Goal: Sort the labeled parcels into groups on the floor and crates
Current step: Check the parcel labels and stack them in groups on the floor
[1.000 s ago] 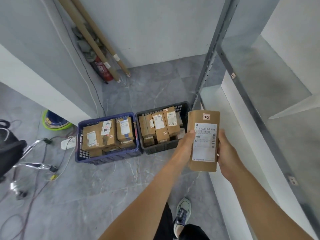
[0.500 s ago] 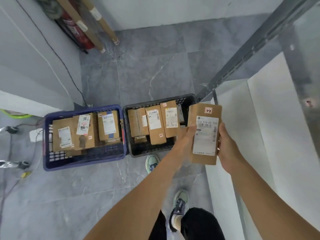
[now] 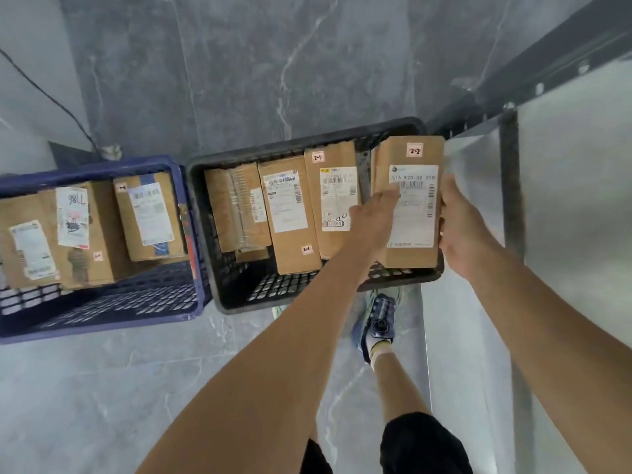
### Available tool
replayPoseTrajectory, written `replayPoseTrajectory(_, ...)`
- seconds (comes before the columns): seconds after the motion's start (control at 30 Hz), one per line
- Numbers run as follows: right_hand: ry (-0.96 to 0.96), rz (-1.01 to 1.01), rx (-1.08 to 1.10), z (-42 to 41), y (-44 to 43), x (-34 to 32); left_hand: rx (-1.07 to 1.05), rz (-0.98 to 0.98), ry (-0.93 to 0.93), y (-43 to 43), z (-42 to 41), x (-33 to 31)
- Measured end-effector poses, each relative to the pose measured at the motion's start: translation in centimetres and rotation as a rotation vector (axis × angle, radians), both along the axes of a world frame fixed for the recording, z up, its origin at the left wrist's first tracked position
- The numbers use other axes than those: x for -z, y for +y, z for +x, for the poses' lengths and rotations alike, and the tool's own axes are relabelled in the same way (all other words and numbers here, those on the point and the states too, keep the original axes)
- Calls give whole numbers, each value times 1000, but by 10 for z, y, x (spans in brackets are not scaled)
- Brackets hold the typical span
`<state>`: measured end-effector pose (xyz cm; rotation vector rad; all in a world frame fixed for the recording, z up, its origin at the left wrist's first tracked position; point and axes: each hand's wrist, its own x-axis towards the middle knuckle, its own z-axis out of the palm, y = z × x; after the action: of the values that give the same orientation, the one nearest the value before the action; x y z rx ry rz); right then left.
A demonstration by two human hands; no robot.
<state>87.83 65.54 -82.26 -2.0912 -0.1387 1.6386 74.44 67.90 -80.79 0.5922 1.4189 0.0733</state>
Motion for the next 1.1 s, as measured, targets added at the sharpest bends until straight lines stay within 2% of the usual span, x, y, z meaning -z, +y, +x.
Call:
replayPoseTrajectory(0.2,14,12,-62,10,28,68,10,28,76,5,22,82)
replayPoseTrajectory(0.33,53,-11,-101,5,39,97,-34,76,67,19,16,56)
replayPoseTrajectory(0.53,134,-18,-179,1,42,128,-83,53,47,6,6,76)
replayPoseTrajectory(0.87,92,-29,-129,8,45,125,-126,28,54,5,-17,76)
replayPoseTrajectory(1.1,43,58,-186,9,44,109,-209,41,75,2,-22,60)
